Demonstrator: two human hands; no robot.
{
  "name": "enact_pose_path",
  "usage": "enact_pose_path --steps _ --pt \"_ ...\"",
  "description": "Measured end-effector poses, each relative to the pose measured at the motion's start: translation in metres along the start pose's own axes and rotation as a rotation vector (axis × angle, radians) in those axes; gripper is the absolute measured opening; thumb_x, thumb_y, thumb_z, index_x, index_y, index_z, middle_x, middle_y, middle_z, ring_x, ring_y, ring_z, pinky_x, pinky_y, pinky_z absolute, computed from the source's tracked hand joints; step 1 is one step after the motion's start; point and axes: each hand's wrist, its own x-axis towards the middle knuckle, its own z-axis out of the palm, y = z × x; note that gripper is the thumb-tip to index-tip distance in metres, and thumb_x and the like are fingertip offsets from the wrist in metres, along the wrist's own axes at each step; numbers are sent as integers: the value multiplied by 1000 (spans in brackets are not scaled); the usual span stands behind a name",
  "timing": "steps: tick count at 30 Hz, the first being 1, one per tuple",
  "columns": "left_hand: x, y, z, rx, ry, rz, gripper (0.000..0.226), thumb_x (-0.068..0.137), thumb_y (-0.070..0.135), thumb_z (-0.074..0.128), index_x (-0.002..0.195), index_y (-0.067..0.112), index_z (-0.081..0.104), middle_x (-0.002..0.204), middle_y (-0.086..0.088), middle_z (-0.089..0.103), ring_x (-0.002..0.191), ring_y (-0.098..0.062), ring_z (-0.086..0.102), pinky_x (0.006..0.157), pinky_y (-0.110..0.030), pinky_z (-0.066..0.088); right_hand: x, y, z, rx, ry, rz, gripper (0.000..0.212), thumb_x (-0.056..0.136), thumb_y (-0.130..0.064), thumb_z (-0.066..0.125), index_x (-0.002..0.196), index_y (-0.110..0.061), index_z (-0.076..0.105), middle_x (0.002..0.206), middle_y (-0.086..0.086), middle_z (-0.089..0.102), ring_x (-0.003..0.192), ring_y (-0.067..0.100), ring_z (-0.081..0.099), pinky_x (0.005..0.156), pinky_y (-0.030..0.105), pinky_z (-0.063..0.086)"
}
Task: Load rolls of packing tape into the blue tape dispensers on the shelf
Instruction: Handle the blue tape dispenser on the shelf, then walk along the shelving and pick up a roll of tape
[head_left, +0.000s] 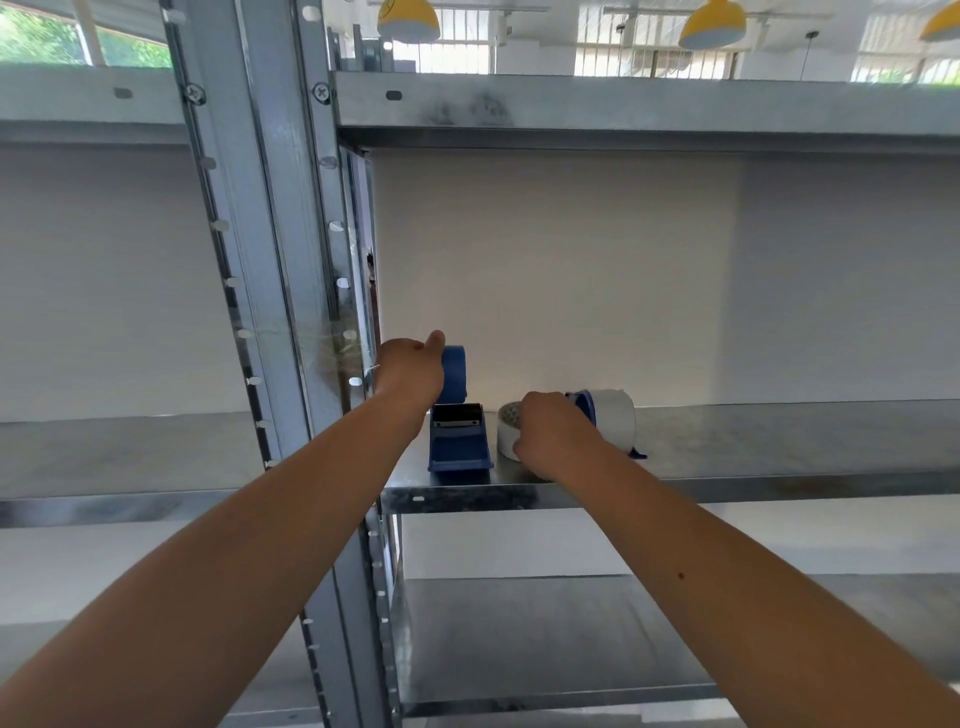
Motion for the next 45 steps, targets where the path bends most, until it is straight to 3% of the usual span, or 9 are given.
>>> enact_pose_path --steps 6,9,11,15,18,22,28,34,45 --pt "-2 0 0 5 -16 -56 50 104 46 43 68 11 46 69 -6 47 60 -17 47 54 -28 33 -11 -3 -5 129 283 -30 31 98 -26 56 72 -9 56 69 1 53 74 21 59 50 27 33" --pt "0 -8 0 -36 -20 -30 44 101 51 47 73 17 52 85 -8 59 76 -23 58 68 -32 52 -17 -7 -9 145 326 -58 29 100 -34 56 109 -9 69 103 7 71 95 25 67 74 33 51" --pt "-5 -12 -1 -65 -1 1 40 99 49 50 83 14 59 85 -5 61 81 -24 58 64 -31 47 -20 -8 -10 212 374 -79 38 101 -37 58 129 -12 63 122 7 70 108 24 66 85 34 52" --pt "-17 -8 1 -105 51 71 53 97 51 57 137 18 50 130 -6 60 100 -18 56 70 -26 43 -26 -14 -16 492 466 -147 37 100 -35 62 131 -15 64 128 1 68 104 17 64 86 28 45" --pt "-31 -1 2 -48 119 280 58 96 50 60 145 22 47 151 -3 50 116 -14 52 94 -29 40 -31 -15 -23 834 487 -128 29 99 -33 63 120 -15 73 117 -3 74 96 10 66 90 30 52" --pt "-57 20 8 -69 128 566 48 100 46 59 142 24 52 147 4 52 138 -14 45 105 -25 31 -44 -12 -35 1175 507 -96 38 104 -34 58 140 -22 63 142 -3 64 127 12 59 113 34 46" --pt "-99 32 41 -296 -114 668 36 105 39 55 139 26 58 135 13 58 125 -4 53 101 -10 36 -76 9 -51 1341 686 -22 45 104 -38 57 147 -25 56 152 -3 57 137 14 55 120 41 42" --pt "-141 53 79 -445 -367 652 31 104 47 49 135 45 53 142 16 57 128 -4 55 109 -25 41 -119 47 -58 1282 846 79 40 105 -35 55 144 -27 58 151 -6 58 137 14 55 121 44 41" --pt "-234 77 140 -613 -719 624 37 106 46 50 138 33 61 144 13 59 129 -4 54 108 -23 41 -222 115 -59 1162 1140 338 38 104 -36 56 140 -25 63 144 -6 63 132 14 59 117 43 46"
